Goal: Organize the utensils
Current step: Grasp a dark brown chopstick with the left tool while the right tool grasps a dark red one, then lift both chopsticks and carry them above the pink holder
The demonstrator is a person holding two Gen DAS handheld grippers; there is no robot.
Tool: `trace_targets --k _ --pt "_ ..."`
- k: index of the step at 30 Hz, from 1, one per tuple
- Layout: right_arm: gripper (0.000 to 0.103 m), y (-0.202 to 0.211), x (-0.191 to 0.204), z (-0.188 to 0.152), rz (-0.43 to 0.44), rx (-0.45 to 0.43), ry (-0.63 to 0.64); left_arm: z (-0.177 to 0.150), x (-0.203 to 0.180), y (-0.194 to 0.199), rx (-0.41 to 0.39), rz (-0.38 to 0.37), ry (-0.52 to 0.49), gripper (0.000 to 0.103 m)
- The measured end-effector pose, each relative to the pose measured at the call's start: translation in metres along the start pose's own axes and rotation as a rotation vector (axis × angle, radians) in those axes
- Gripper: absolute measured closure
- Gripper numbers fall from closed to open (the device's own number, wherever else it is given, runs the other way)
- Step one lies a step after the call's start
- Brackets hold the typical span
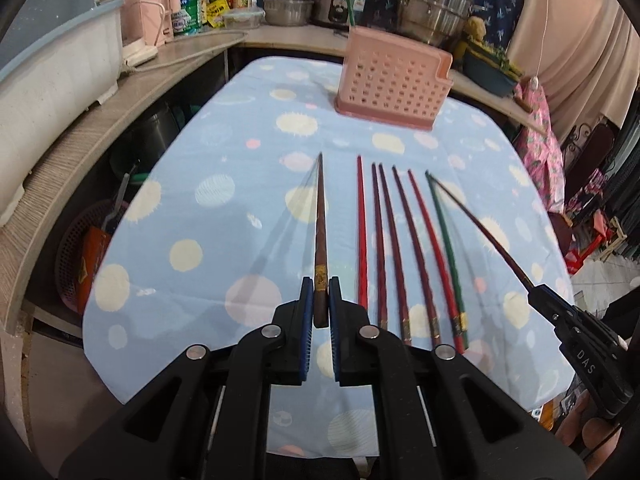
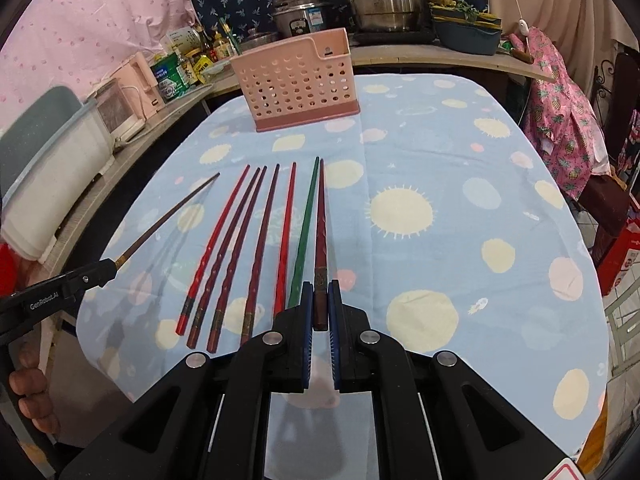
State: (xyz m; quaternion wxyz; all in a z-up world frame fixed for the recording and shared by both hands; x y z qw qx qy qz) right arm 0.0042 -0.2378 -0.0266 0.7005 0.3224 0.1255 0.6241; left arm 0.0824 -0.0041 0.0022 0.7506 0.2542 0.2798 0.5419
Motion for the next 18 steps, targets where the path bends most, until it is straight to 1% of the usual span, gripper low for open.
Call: trace_targets --k 6,11,18 --pt "0.096 0.021 0.0 0.045 0.002 -0.1 0.007 0.04 0.002 0.024 -0.088 -0.015 0.026 0.096" --pt "0.096 0.027 -0.001 0.084 0.001 -0.177 0.02 0.076 0.003 0.034 -0.152 -0.018 0.035 0.096" --pt "0.096 0.022 -0.006 0.125 0.008 -0.23 0.003 0.118 -0.001 0.035 -0.218 -0.006 0.026 0.096"
Point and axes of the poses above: each gripper's, at about its wrist camera, not at the fingertips, and y roughly against the way its jaws point, x to its left, z to its top, the point moved 2 cm from there along -y, roughly the way its jaws point, and after that the axes turned 10 degrees about -x, right-handed, at the moved point
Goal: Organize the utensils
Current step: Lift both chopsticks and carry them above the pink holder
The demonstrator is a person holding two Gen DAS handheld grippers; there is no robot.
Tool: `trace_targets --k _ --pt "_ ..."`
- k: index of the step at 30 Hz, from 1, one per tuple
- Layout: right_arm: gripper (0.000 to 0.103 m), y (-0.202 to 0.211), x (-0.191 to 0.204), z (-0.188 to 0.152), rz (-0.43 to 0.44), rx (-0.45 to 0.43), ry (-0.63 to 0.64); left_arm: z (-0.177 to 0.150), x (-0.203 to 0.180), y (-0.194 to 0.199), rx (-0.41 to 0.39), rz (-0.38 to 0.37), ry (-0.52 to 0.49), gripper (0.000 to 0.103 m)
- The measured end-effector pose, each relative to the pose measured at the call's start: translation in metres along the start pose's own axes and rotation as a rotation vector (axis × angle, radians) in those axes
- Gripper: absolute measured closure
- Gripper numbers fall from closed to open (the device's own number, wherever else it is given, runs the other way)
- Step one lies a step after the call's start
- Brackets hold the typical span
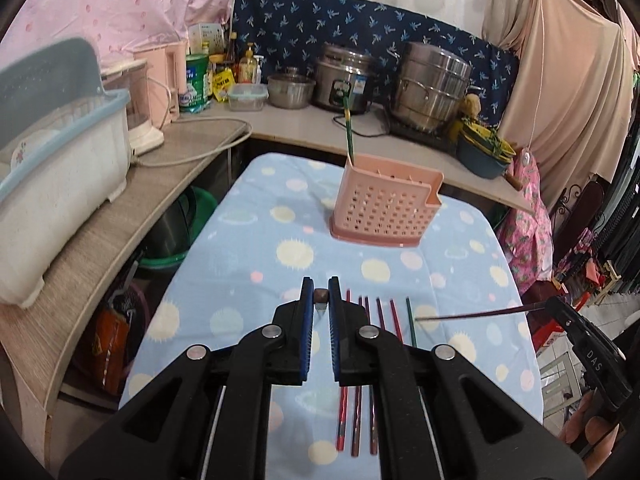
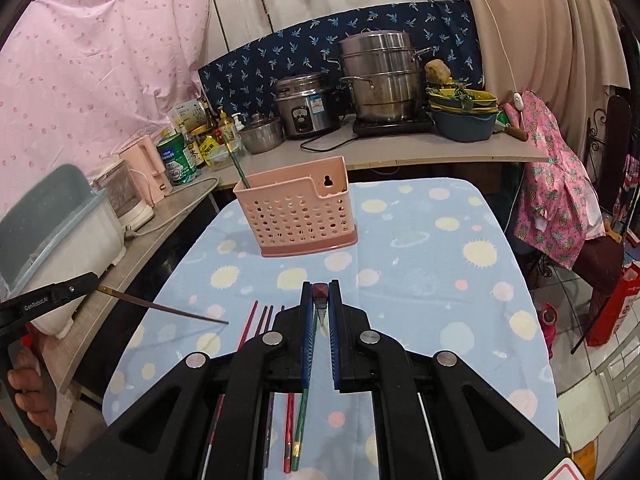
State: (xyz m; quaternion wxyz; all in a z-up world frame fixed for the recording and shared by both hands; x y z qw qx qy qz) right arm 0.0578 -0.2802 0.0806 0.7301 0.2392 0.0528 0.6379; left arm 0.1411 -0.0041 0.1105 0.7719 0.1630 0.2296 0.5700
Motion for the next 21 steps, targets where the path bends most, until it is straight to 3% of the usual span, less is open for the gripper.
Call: trace_targets --k 13,21 --pt "0.096 -0.03 -0.007 0.057 0.019 -0.063 -0.028 0.064 -0.015 -0.031 -0.068 -0.009 -0.012 0.096" --pt "0.096 -0.051 0.002 0.127 0.075 -0.167 -0.052 0.138 -0.036 -0.043 -0.173 -0.053 0.008 0.096"
Point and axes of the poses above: each gripper's, at about its wrist camera, not at the fingertips, and y roughly against the way its jaws point, x to its left, z to its top, the point moved 2 cm from there along -y, roughly the way its jaws point, and after that the axes turned 10 degrees about -x, right-handed, at the moved point
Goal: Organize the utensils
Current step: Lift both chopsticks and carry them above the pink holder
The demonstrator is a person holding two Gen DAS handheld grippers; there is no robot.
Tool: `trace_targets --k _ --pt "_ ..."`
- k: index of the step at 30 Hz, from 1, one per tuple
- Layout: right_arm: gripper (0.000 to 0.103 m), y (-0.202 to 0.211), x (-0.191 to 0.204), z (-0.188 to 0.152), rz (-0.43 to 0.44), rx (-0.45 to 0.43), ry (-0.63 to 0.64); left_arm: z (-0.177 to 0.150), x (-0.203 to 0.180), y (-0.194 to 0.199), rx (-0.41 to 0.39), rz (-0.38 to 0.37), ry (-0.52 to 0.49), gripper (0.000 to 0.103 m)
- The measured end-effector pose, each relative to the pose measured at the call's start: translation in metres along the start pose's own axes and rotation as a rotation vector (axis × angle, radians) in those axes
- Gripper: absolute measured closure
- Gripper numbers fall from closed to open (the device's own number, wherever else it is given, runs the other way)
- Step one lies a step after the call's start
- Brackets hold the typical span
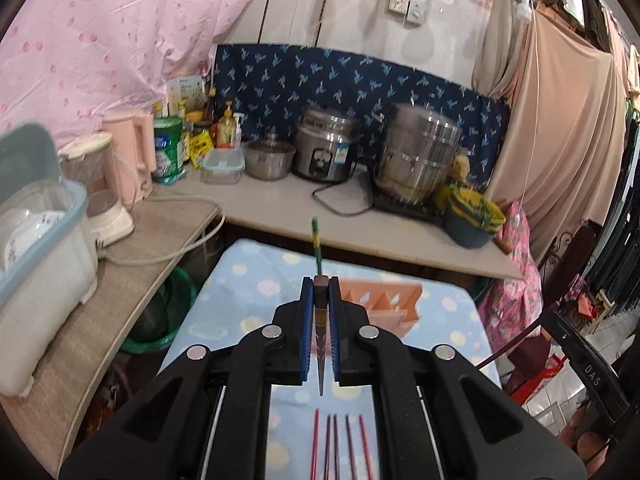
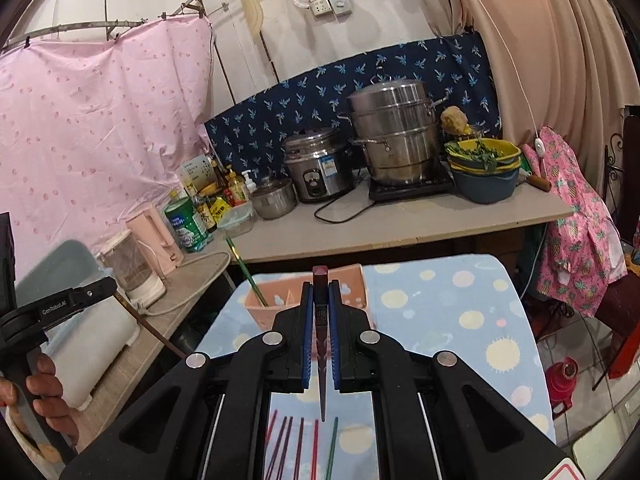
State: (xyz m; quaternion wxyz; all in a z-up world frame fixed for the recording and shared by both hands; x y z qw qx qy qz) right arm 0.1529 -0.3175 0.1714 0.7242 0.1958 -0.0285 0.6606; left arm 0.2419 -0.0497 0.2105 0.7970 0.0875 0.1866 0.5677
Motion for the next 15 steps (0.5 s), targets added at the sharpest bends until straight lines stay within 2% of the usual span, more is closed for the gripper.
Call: trace_targets --k 7,12,15 --pt "0.096 -0.043 0.014 0.063 0.027 -0.104 -0.014 0.058 -0.018 -0.03 -0.096 -0.016 0.016 0.096" --pt "0.096 -0.082 0.015 0.073 0.026 -0.109 -0.02 0.072 -0.024 -0.063 -0.129 0.01 0.014 0.096" --pt "0.096 -0.105 0.014 0.067 0.015 -0.083 -0.004 0.066 -0.023 -0.083 -0.11 0.018 0.011 0.096"
Point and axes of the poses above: each gripper's, at about its wrist camera, not at the fingertips, and y roughly against the way its jaws point, x to its left, z to its top, the point moved 2 cm from there along -y, roughly the way its jaws point, and after that the axes turned 10 degrees about -x, right-handed, at the moved point
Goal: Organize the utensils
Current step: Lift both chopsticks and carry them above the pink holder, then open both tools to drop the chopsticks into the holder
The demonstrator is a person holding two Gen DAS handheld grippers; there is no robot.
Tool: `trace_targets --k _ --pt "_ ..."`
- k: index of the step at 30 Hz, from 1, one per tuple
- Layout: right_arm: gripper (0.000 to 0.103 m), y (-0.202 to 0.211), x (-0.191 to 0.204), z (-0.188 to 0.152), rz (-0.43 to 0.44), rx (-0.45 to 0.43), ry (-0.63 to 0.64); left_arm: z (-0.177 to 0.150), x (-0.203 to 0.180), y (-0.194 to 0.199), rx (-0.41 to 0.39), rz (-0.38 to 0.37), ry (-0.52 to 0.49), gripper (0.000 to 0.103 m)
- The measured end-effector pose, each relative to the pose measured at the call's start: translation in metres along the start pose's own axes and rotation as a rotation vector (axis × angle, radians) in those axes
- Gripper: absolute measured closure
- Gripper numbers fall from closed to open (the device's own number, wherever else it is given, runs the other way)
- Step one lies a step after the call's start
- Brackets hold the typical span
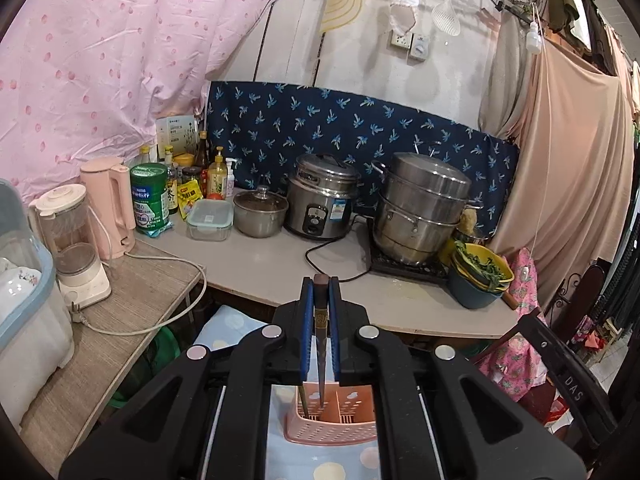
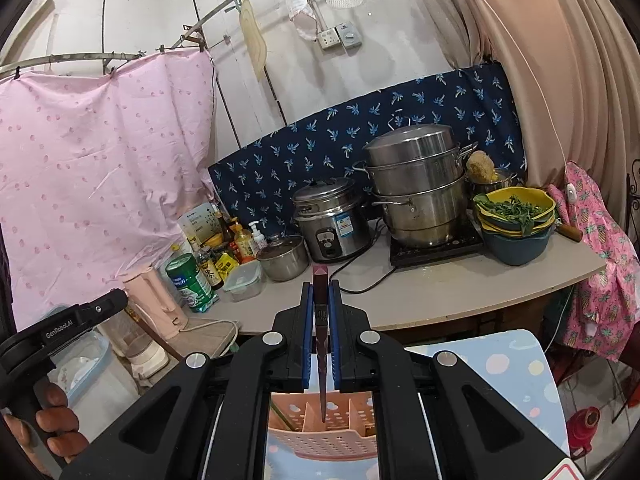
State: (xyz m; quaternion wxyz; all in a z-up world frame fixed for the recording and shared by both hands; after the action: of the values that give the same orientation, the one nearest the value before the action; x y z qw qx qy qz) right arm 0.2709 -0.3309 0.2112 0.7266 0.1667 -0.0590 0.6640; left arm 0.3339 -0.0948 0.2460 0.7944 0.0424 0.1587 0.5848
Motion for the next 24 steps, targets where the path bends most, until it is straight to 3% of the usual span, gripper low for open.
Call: trace_targets --k 9,14,18,24 --pt "0.096 -0.044 -0.011 -0.054 -0.028 0.122 0.028 -0.047 0.011 -0.047 0.111 0.026 -0.003 0.096" --pt "0.096 -0.054 -0.012 -0.066 -0.036 0.152 0.036 -0.058 0.015 -0.055 0.125 0.036 -0.001 0.095" --pt "0.092 -0.051 -0.013 -0.063 -0.038 0.144 0.029 -0.062 0.018 -0.054 0.138 0.047 0.002 0.069" --pt "0.09 -0.032 -0.007 -0.054 -0.026 0.117 0.034 -0.058 0.019 -0.037 0.119 0.061 -0.015 0.068"
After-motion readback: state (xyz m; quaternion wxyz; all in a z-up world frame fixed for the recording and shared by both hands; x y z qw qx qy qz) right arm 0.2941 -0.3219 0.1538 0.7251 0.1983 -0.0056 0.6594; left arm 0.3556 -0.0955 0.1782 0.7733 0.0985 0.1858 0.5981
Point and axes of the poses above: each gripper's, at about its wrist camera, not at the fingertips, and y roughly against the way its jaws point, x to its left, z to its top, the point moved 2 cm from there along -y, roughly the way its jaws point, and after that the axes turned 10 degrees about -x, right-handed, at the moved point
